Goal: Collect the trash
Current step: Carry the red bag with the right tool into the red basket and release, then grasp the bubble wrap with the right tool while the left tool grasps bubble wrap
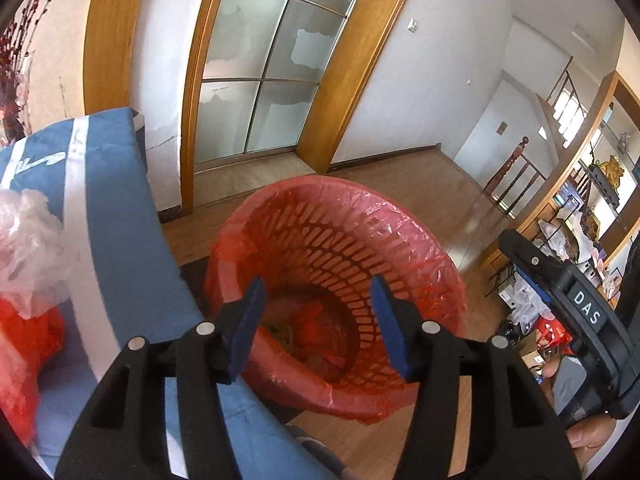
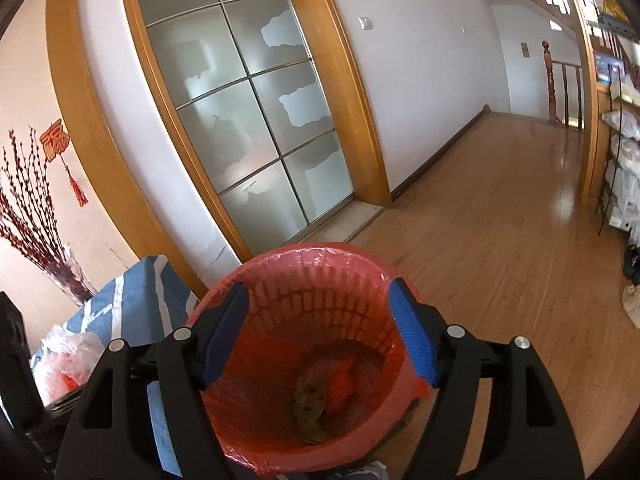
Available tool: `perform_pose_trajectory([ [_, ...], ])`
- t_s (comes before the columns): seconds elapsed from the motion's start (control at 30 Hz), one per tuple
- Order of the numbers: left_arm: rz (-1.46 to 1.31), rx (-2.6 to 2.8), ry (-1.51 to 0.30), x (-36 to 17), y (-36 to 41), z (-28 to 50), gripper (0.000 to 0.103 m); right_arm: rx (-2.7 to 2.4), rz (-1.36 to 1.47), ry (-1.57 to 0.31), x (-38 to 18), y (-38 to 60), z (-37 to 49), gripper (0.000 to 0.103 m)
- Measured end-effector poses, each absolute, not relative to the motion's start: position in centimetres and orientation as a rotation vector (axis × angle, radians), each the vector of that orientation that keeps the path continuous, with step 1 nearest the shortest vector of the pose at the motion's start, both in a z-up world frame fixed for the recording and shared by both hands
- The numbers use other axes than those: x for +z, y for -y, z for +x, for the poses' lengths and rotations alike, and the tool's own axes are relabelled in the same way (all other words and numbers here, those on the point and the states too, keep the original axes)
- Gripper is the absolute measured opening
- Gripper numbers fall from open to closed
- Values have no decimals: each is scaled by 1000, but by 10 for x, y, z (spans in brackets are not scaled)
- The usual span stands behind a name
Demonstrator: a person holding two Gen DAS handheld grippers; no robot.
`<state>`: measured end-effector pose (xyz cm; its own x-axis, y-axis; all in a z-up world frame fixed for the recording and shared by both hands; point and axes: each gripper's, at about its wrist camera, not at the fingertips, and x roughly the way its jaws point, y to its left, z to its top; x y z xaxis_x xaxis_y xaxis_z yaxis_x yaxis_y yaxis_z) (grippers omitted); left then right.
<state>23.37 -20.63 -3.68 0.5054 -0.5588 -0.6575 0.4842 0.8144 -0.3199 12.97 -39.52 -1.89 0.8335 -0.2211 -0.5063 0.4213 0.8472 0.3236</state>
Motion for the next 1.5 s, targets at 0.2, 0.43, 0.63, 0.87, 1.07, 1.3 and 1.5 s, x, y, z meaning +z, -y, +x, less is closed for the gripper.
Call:
perform_pose_trajectory([
  [0.2,-60,-577,-782,-28,180,207,60,-351,358,-476,-13,380,129,73],
  [0.43,-32,-488,-697,-7,133,180,64,-258,310,-489,-9,351,134,73],
  [0.63,-54,-359,-645,8,74,164,65,-165,273,-511,-7,315,141,73],
  [0.87,-93,-180,-617,10,0,155,66,-13,231,-545,-7,259,164,70],
  [1.07,-146,-7,-623,3,-67,158,66,141,211,-586,-7,205,198,63],
  [1.3,-185,100,-622,0,-116,180,66,239,154,-637,-17,149,242,60],
  [1.5,-196,112,-637,-7,-133,200,66,250,138,-731,-38,134,278,60],
])
